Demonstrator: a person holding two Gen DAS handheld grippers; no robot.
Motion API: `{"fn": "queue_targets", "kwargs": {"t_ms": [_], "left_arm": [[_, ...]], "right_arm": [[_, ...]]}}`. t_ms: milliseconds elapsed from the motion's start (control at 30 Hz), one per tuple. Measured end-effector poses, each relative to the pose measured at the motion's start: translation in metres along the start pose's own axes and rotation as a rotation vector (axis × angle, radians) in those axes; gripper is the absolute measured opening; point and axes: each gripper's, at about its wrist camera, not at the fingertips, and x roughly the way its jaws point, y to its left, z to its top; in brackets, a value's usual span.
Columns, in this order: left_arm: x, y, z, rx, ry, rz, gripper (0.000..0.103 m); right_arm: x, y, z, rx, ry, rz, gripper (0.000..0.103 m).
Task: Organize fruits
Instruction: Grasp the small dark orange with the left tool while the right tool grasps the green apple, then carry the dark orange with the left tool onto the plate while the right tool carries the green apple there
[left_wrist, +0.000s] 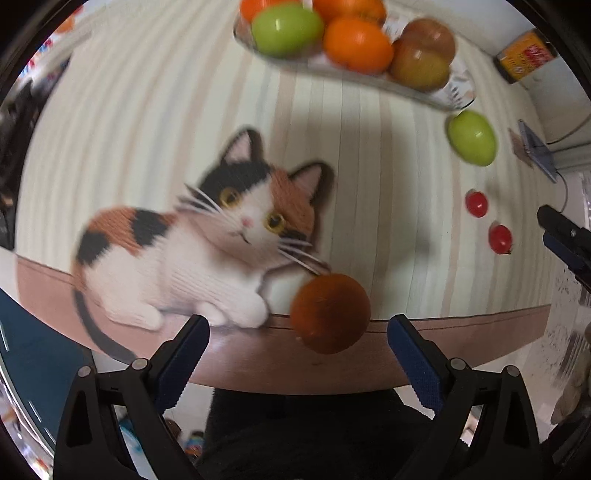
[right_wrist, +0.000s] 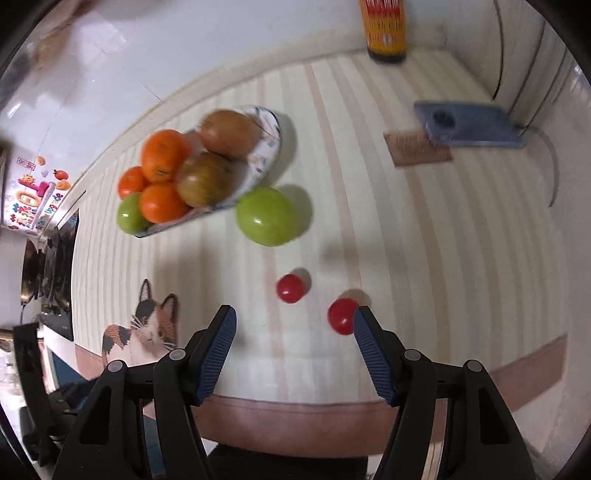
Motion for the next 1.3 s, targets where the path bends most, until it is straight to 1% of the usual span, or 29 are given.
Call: {"fn": "queue_targets", "kwargs": {"t_ms": [67,133,200,233,267,300,333,367,467,500,567,633,667,700,767,833,933,1067,1133,1300], "left_arm": [[0.015,-0.006,0.0,-0.006,0.035,-0.009,0.099],[0.026,-0.01,0.0,-0.012,0.052,-0.008,0.099],[0.033,-0.013,0.0,-0.029,0.055,-0.018,0.096],[0.034,-0.014,0.0,-0.039,0.049,-0.017,0.09],[0.035,-0.015,0.0,-0.044,0.044,-0.017,0.079],[0.036,-0.017,0.0,-0.045,0.038,-0.018,0.071],[0.037,-0.017,0.001,-0.045,0.036,-0.014,0.055],[0.04,-0.018,0.001,-0.044,0.039,-0.001,0.054],[0.042,-0.024,0.002,-0.051,0.025,-0.001,0.053],[0.042,-0.024,0.002,-0.05,0.025,0.0,0.053],[0.038,-0.022,0.002,-0.051,0.018,0.014,0.053],[0.037,-0.023,0.012,-0.05,0.008,0.019,0.053],[0.036,-0.021,0.016,-0.056,0.002,0.018,0.053],[0.034,-0.02,0.02,-0.06,-0.005,0.016,0.053],[0.03,-0.019,0.03,-0.069,-0.022,0.011,0.053],[0.027,-0.018,0.041,-0.078,-0.038,0.002,0.053],[0.025,-0.017,0.058,-0.084,-0.054,0.0,0.053],[0.028,-0.016,0.071,-0.081,-0.053,0.0,0.053],[0.032,-0.015,0.078,-0.078,-0.043,0.001,0.053],[0.04,-0.009,0.078,-0.068,-0.035,-0.003,0.053]], "right_arm": [[0.012,-0.003,0.01,-0.021,0.015,0.023,0.069],[0.023,0.002,0.024,-0.07,0.019,0.031,0.069],[0.033,0.009,0.039,-0.106,0.025,0.033,0.069],[0.038,0.014,0.046,-0.13,0.029,0.033,0.069],[0.041,0.02,0.051,-0.145,0.034,0.034,0.069],[0.046,0.025,0.057,-0.163,0.039,0.038,0.069],[0.05,0.031,0.063,-0.181,0.046,0.039,0.069],[0.056,0.036,0.067,-0.195,0.052,0.037,0.069],[0.075,0.051,0.079,-0.241,0.078,0.018,0.069],[0.081,0.054,0.081,-0.255,0.08,-0.003,0.07],[0.086,0.059,0.084,-0.284,0.072,-0.026,0.07],[0.087,0.059,0.086,-0.296,0.073,-0.045,0.064],[0.086,0.058,0.085,-0.3,0.079,-0.025,0.064],[0.086,0.056,0.083,-0.29,0.093,0.01,0.064],[0.086,0.058,0.075,-0.297,0.121,0.021,0.064],[0.082,0.062,0.058,-0.298,0.148,0.073,0.064],[0.081,0.068,0.032,-0.299,0.197,0.124,0.064],[0.087,0.071,0.01,-0.289,0.218,0.123,0.064],[0.086,0.071,0.009,-0.284,0.2,0.114,0.065],[0.087,0.074,0.01,-0.274,0.193,0.107,0.065]]}}
